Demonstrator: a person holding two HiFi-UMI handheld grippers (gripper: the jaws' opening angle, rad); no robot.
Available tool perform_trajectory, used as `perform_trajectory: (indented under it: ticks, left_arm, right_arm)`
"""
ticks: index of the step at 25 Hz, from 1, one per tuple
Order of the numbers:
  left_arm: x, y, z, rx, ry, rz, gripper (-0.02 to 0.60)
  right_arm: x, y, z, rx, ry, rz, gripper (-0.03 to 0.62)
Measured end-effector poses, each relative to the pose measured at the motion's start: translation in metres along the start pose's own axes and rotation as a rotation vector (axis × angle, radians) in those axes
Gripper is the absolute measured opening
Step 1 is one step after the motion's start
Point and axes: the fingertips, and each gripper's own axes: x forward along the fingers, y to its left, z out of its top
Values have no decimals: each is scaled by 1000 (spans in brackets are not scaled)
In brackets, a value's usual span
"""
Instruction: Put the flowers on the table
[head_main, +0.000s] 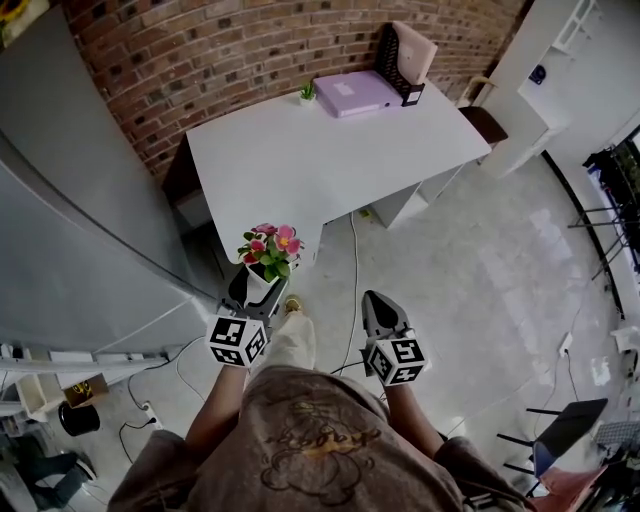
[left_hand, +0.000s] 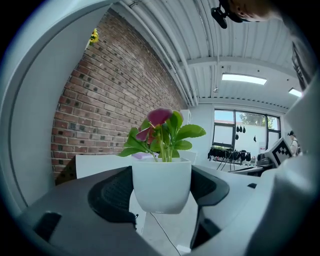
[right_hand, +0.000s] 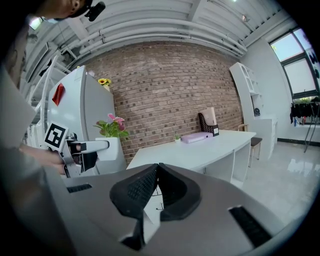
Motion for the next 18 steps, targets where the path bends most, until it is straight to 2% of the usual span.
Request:
perform_trajectory:
  ticks: [8, 18]
  left_arm:
    - [64, 36, 9, -4, 14, -13, 354]
    - [134, 90, 30, -12, 22, -25, 354]
  right_arm:
    - [64, -25, 25, -2, 7, -9, 3]
    - [149, -26, 45, -6, 47, 21, 3]
